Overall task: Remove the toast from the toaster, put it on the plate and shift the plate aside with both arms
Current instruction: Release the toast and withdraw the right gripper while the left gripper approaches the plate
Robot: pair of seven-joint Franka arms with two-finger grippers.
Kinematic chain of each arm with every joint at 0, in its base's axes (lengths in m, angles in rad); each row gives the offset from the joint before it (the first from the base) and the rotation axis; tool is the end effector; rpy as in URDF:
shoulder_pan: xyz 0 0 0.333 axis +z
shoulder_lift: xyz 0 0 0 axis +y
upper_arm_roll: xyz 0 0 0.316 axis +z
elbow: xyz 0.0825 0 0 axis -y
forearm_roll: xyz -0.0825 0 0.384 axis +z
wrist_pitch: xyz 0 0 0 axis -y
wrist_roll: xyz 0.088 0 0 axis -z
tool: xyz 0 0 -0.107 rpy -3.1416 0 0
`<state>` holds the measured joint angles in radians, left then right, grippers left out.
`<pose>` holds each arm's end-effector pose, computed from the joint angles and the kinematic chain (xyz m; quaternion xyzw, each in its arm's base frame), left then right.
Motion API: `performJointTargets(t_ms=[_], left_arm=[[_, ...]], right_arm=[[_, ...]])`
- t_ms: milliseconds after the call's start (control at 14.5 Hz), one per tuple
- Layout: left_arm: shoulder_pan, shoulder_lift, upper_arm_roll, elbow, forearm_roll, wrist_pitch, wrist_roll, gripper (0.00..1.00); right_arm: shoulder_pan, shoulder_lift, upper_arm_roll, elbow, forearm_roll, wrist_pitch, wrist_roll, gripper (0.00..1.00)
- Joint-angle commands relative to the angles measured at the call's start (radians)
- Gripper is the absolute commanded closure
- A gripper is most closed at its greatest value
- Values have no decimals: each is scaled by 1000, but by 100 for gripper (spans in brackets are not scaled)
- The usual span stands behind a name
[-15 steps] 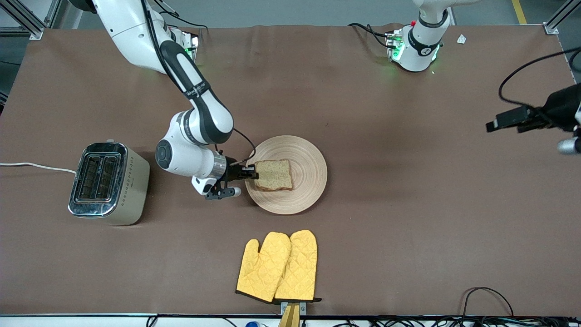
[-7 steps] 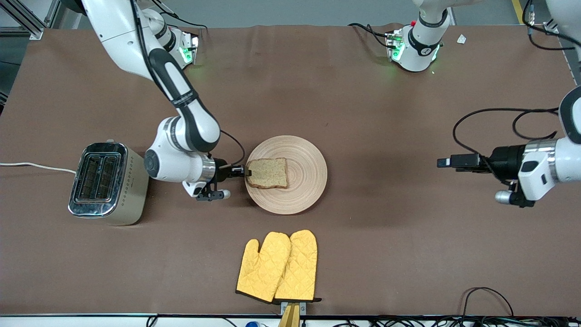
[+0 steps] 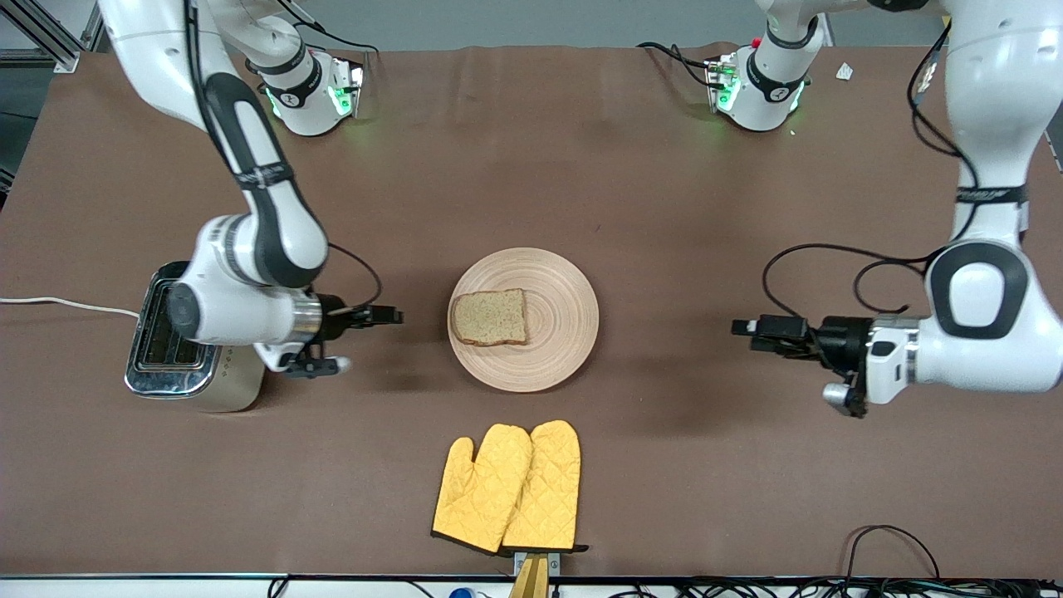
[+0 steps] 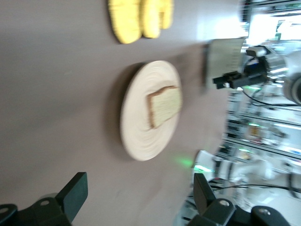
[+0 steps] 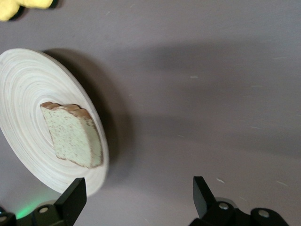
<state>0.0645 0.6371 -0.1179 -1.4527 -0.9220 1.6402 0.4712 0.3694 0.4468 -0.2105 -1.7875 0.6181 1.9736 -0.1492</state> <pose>0.6784 -0.1015 0.3270 0.8612 -0.0955 -0.0979 0.4895 0.6132 0.1454 0.2963 -0.9691 0.0004 0.1160 0.2179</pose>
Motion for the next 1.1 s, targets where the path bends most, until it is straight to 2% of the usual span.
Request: performJointTargets(t_ms=[0, 206, 413, 482, 688, 826, 1032], left_arm=[[-20, 39, -32, -37, -86, 59, 96, 5], [-52, 107, -69, -44, -106, 88, 148, 17], [-106, 108, -72, -123, -109, 208, 196, 26], [-123, 110, -72, -139, -109, 236, 207, 29], [-196, 122, -72, -192, -168, 378, 219, 31], [-219, 137, -72, -201, -214, 409, 228, 38], [-238, 170, -72, -207, -229, 428, 239, 41]], right_arm=[[-6, -97, -91, -9, -34, -106, 2, 0], [-6, -212, -170, 2, -154, -160, -1, 0], [-6, -312, -187, 39, -345, -238, 3, 0], [-6, -324, -200, 80, -368, -299, 5, 0], [-6, -327, -239, 213, -418, -490, 17, 0], [-6, -374, -239, 229, -480, -535, 51, 0], [8, -431, -227, 250, -520, -585, 183, 0]])
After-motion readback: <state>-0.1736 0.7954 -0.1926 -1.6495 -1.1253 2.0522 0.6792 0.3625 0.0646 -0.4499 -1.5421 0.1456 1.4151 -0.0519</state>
